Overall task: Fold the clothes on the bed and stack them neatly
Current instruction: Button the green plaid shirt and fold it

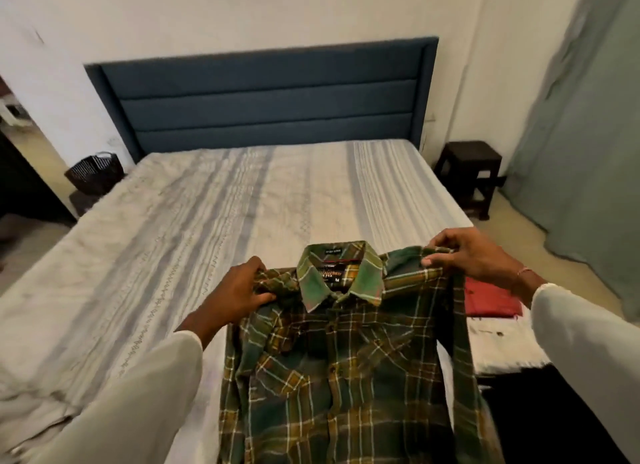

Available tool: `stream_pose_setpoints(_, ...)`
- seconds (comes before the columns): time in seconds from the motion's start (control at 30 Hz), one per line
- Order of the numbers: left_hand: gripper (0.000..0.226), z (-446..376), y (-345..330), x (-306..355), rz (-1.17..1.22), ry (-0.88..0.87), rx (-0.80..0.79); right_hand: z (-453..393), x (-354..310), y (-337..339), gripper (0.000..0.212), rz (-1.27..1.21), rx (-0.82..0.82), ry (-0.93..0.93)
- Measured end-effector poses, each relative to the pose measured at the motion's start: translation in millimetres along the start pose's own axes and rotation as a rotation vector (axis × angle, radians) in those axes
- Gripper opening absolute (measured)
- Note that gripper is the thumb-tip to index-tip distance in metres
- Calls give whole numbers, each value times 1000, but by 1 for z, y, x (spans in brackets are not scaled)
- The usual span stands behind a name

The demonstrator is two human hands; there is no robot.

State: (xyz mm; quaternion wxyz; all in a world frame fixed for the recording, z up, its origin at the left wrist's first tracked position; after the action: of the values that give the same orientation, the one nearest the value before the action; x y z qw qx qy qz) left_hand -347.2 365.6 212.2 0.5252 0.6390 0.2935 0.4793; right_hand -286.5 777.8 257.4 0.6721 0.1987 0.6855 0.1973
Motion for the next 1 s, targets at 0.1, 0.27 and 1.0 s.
stream_pose_setpoints(0.1, 28, 16, 70, 19, -70, -101, 112, 11, -58, 39, 30, 86, -17, 34)
stream_pose_setpoints(0.27, 19, 43, 164, 44, -120, -164, 321, 29, -137, 82, 14, 221, 65, 143)
stream_pose_setpoints(1.0, 72, 132, 316, 87, -113, -226, 412, 96, -321, 139, 14, 109, 223, 402)
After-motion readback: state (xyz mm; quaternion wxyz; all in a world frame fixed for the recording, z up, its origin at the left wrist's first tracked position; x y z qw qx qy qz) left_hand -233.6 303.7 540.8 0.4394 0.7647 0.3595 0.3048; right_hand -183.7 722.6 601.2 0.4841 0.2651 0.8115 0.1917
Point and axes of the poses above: each hand's wrist, its own z-axis away from the middle knuckle, its own y-axis out of the back of the hand, x = y × z, the point moved 7 cm from there along -z, towards the middle knuckle, and after that the axes turned 11 degrees about -z, right-handed, at the moved point
